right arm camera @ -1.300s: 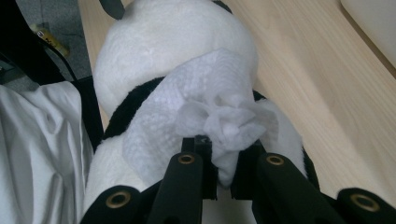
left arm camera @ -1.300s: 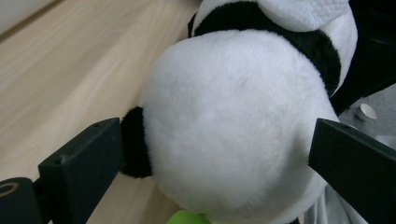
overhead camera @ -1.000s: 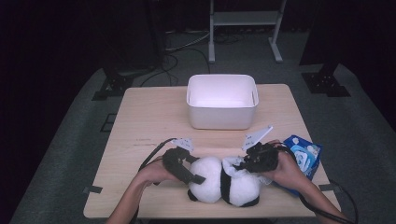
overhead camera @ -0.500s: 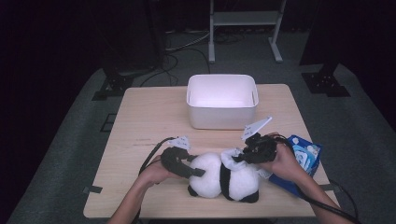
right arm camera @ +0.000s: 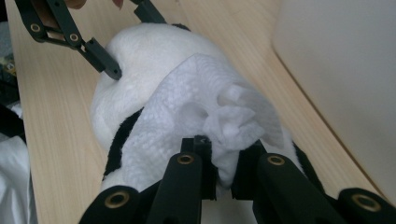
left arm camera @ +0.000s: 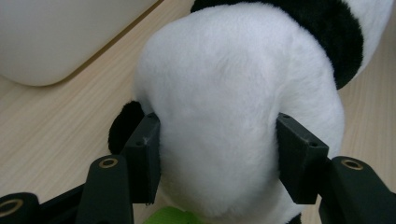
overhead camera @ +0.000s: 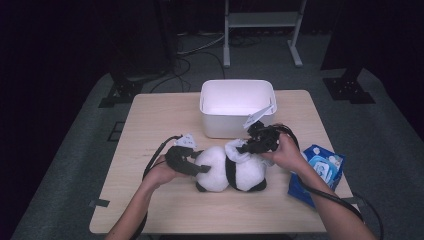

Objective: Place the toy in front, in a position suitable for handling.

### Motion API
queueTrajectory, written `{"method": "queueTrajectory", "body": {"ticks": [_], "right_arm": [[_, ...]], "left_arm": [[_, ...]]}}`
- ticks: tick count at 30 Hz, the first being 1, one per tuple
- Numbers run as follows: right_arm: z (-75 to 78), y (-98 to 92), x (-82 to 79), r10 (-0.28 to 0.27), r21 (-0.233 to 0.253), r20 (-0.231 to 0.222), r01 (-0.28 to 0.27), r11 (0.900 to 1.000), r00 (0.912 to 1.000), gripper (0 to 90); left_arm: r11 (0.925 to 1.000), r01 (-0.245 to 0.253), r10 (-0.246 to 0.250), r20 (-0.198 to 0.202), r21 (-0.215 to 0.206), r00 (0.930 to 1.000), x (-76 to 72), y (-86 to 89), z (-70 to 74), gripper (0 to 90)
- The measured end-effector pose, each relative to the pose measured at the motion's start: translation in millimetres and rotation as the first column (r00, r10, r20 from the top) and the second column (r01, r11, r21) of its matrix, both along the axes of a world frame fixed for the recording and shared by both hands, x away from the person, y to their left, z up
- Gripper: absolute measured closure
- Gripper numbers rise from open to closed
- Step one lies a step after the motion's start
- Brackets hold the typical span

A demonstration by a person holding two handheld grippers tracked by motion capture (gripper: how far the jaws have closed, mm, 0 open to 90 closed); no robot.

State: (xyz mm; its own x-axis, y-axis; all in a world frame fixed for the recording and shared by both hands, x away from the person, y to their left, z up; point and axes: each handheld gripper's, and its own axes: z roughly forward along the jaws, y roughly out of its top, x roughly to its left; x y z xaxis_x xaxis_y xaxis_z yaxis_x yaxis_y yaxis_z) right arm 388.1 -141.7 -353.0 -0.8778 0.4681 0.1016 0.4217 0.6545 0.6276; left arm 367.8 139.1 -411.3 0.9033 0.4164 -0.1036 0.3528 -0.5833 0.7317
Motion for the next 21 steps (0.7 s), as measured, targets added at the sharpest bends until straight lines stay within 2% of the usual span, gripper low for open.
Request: {"method": "queueTrajectory", "body": {"ticks": [4,7,9,11,13,16,19,21], "right_arm": [[-4.4,0.7,-7.4,0.022,-0.005,-0.022,-0.023,1.000,0.9995,83.3],[-5.8,-1.3,-17.3,0.038,-0.016,-0.015,-0.038,0.999,0.9992,83.4],[-6.9,-2.9,-24.3,0.051,-0.017,-0.006,-0.051,0.999,0.9987,83.5],[-7.3,-3.8,-32.3,0.057,-0.011,-0.003,-0.058,0.998,0.9983,83.5],[-7.9,-4.3,-39.3,0.080,-0.009,0.011,-0.080,0.997,0.9967,83.6],[-7.6,-5.1,-50.3,0.096,-0.009,0.017,-0.096,0.995,0.9953,83.5],[-8.7,-8.1,-59.3,0.123,-0.001,0.012,-0.123,0.992,0.9923,83.6],[-9.8,-10.1,-65.2,0.138,-0.004,0.014,-0.138,0.990,0.9903,83.5]], "left_arm": [[0.9992,0.015,-0.016,-0.026,-0.037,0.9995,-4.8,4.5,-2.3,32.4],[0.9985,0.025,-0.027,-0.057,-0.049,0.9980,-9.1,3.9,1.0,22.0],[0.9969,0.034,-0.040,-0.073,-0.070,0.9965,-12.1,4.1,4.6,16.2],[0.9946,0.031,-0.038,-0.069,-0.100,0.9969,-13.9,5.3,9.2,10.6],[0.9959,0.028,-0.032,-0.051,-0.086,0.9982,-13.6,5.7,13.5,7.8],[0.9963,0.023,-0.027,-0.053,-0.083,0.9982,-12.0,5.1,15.7,3.9],[0.9969,0.016,-0.022,-0.081,-0.077,0.9965,-9.1,5.0,12.2,1.5],[0.9958,0.025,-0.035,-0.109,-0.088,0.9935,-7.6,4.4,8.3,0.3]]}}
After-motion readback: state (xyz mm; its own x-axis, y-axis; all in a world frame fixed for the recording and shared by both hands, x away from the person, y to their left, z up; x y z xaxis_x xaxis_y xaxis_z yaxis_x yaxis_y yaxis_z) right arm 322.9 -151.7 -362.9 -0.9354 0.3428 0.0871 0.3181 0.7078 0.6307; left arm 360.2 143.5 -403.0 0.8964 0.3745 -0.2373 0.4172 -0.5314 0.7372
